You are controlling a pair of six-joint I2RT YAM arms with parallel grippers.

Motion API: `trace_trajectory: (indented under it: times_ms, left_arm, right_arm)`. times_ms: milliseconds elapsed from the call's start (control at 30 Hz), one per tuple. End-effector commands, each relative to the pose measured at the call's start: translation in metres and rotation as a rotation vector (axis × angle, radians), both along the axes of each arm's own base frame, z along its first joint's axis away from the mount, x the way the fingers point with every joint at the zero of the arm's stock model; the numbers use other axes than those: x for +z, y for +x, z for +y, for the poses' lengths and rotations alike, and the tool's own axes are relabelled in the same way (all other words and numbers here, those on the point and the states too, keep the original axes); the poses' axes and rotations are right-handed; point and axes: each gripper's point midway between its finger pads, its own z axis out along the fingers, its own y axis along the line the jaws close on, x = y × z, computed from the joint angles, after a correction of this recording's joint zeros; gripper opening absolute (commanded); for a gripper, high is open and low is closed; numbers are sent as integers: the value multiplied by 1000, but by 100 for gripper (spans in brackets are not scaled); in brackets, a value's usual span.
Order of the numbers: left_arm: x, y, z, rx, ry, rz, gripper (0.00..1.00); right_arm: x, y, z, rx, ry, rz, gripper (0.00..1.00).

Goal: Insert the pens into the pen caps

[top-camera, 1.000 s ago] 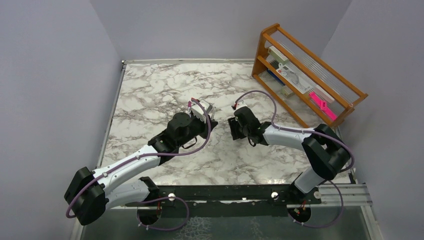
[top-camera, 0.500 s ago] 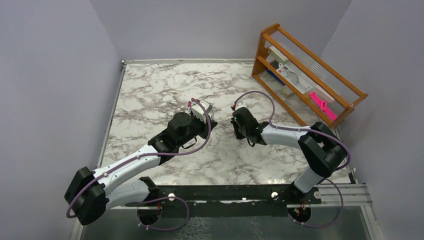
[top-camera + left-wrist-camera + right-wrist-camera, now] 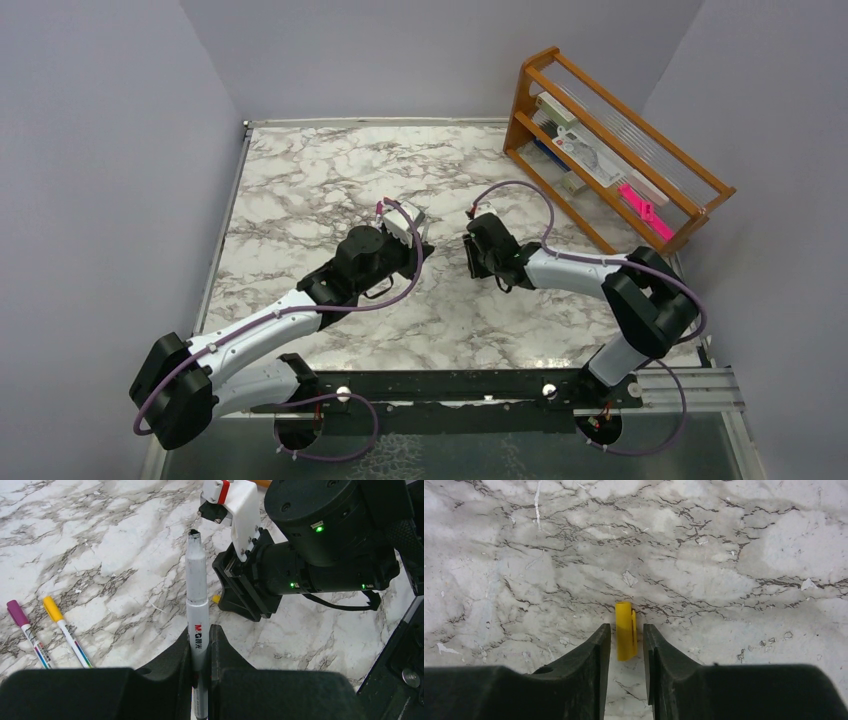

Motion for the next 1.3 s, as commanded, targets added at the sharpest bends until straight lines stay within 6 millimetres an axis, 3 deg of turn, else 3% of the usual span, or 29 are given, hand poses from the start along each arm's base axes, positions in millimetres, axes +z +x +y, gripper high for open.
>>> trace_trajectory:
  times_ms: [0, 300, 400, 467, 533, 900, 1267]
  left_arm:
    - [1, 2, 1, 9, -12, -6, 0]
    - [0, 2, -1, 1, -14, -2, 0]
    - [-1, 2, -1, 2, -13, -2, 0]
    - [-1, 2, 0, 3, -11, -2, 0]
    - [-2, 1, -1, 2, -10, 0, 0]
    - [-2, 2, 2, 10, -5, -4, 0]
    - [-7, 2, 3, 15, 2, 2, 0]
  right_arm:
    - [24, 8, 1, -32, 40, -43, 31]
    - [27, -6, 4, 7, 92, -26, 31]
    - [26, -13, 9, 36, 127, -14, 19]
    - [22, -16, 13, 56, 141, 4, 5]
    - [17, -18, 14, 49, 145, 22, 1]
    - [0, -15, 8, -25, 98, 73, 1]
    - [4, -7, -5, -115, 50, 53, 1]
